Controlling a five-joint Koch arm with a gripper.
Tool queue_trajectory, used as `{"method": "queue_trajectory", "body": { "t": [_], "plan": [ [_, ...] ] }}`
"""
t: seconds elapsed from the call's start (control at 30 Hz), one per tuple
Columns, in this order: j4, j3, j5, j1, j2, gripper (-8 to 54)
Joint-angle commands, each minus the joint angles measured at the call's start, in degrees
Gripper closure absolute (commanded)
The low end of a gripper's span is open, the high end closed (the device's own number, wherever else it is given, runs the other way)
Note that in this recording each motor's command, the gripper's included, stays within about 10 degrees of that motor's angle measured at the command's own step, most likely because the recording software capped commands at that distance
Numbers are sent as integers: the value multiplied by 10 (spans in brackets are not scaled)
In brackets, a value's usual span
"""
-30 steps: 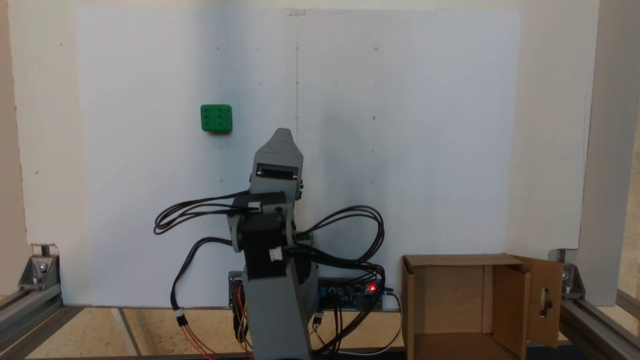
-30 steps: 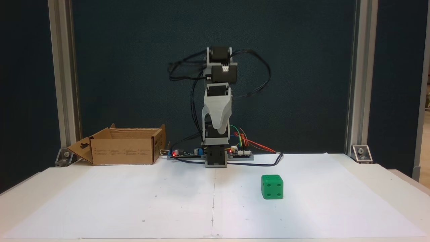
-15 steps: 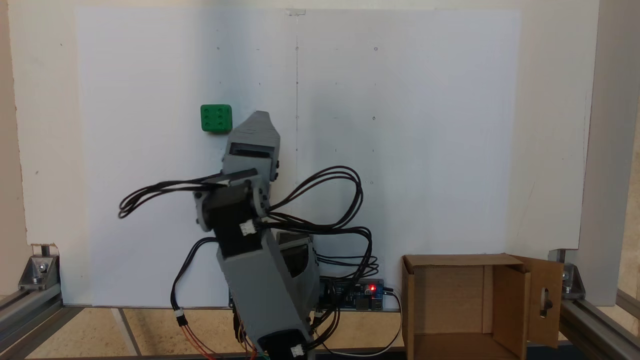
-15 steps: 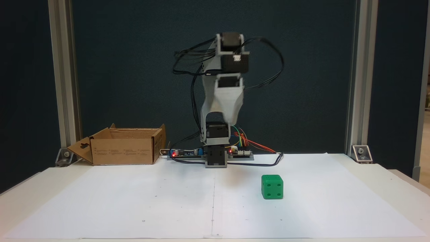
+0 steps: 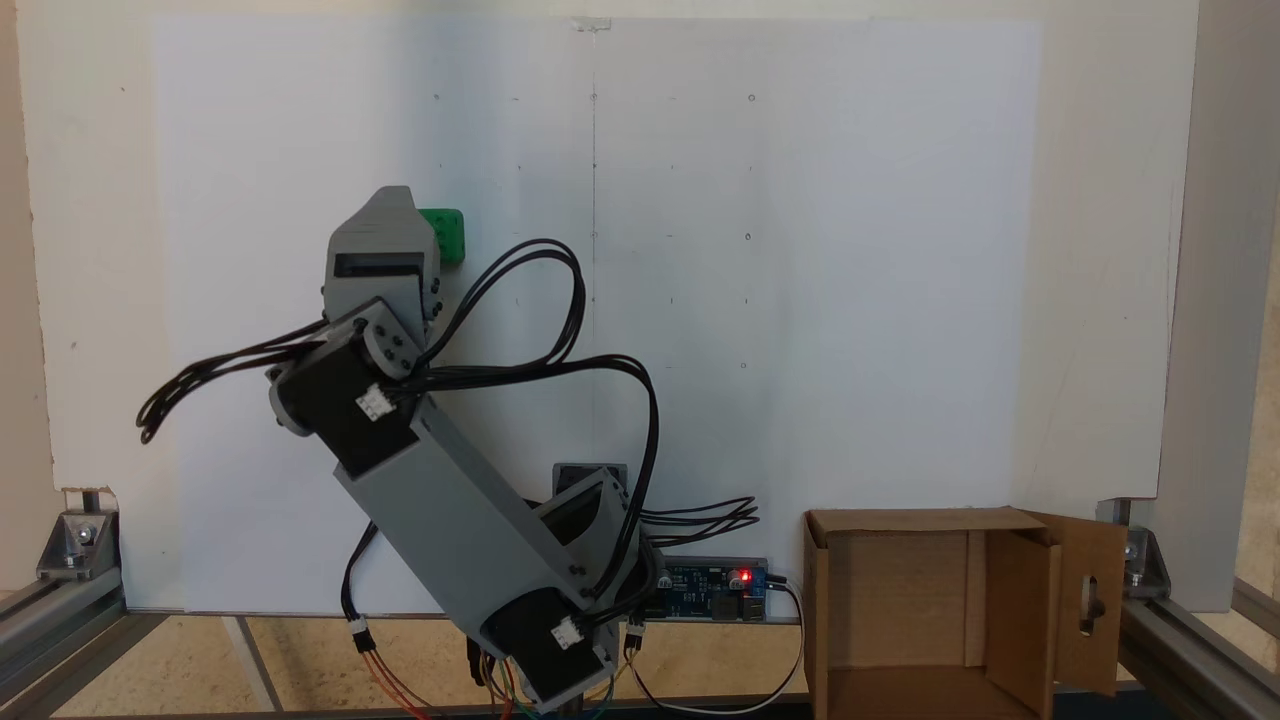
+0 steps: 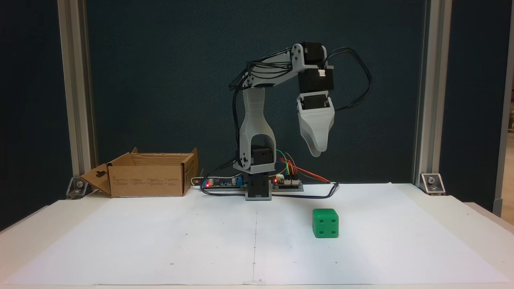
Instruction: Grasp a green dice and put it in the bin.
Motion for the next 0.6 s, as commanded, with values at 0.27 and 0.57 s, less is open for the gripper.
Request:
{"method": "queue_trajectory", "body": {
  "t": [0.27,0.57],
  "plan": [
    [-3,-25,47,-2,1,23],
    [-3,-17,90,1,-11,24]
  ]
}}
